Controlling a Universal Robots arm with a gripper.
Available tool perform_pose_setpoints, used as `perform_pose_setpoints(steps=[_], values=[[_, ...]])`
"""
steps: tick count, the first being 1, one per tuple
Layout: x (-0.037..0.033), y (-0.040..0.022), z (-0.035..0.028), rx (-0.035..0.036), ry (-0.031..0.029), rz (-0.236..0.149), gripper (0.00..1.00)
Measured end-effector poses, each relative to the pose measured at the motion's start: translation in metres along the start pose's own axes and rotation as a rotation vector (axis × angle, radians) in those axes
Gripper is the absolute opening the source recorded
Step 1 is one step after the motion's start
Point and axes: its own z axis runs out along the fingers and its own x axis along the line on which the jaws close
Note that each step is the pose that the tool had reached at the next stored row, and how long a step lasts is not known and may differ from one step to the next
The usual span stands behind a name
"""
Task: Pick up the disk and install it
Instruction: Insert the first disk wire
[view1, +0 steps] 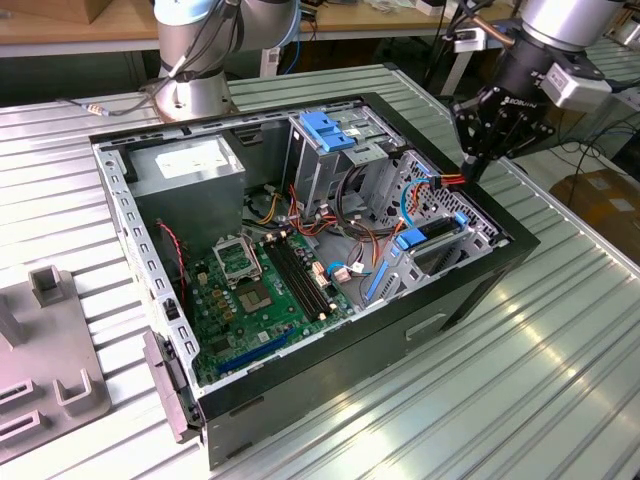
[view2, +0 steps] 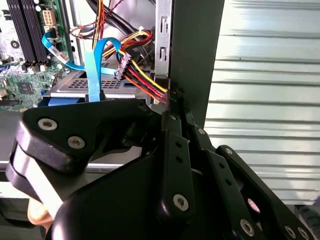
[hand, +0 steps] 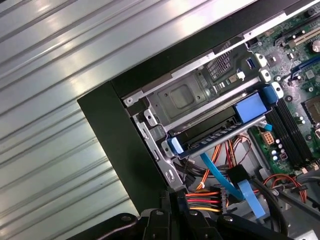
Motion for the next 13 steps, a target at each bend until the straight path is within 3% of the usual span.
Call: perform_pose_setpoints(steps=[8, 13], values=[[0.0000, 0.0000, 0.0002, -0.0113, 0.0053, 0.077, 0.16], [-0.0038, 0.0021, 0.0003, -0.0121, 0.0064, 0.082, 0.16]])
